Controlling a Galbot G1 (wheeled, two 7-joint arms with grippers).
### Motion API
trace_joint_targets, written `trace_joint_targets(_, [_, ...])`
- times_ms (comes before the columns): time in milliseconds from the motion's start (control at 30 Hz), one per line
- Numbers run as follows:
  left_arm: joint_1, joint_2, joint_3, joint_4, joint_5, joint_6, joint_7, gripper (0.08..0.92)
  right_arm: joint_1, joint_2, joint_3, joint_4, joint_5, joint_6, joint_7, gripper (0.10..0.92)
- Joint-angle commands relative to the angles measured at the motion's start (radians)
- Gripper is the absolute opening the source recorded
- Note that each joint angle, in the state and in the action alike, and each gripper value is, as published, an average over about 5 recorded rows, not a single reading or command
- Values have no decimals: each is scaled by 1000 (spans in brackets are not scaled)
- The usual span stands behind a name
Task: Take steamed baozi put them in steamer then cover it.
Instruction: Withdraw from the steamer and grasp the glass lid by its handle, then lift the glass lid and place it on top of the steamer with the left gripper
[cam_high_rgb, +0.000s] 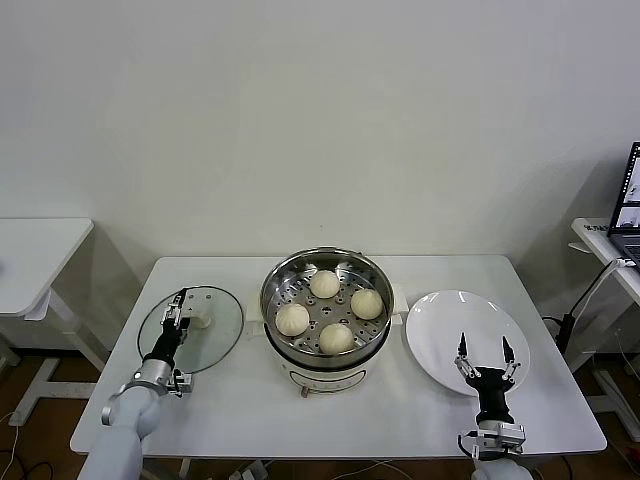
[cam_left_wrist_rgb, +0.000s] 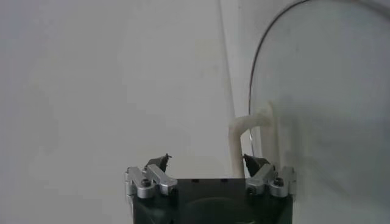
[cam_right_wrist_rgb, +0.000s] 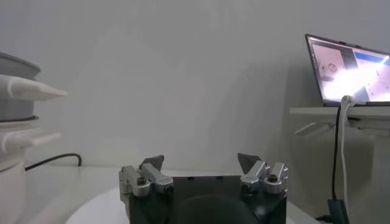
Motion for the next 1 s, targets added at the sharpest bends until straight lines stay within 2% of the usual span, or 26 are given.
trace_joint_targets(33, [-33,-6,1,40,7,-9,6,820,-1,3,3,1,-5,1,1,823])
trace_joint_targets(167, [-29,-8,0,40,1,-13,16,749,1,1,4,2,-5,-1,2,823])
trace_joint_targets(467, [-20,-7,2,33,-40,-27,44,490,15,2,-2,3,-11,-5,3,823])
trace_joint_targets(733, [10,9,16,-24,-166,-35,83,256,24,10,-12,0,-16,-6,2,823])
trace_joint_targets(833, [41,25,25,-99,-247,-23,98,198,26,12,-13,-1,-17,-6,1,823])
trace_joint_targets(1000, [107,56,0,-303,-341,39,113,188,34,14,-18,-8,-20,-6,1,823])
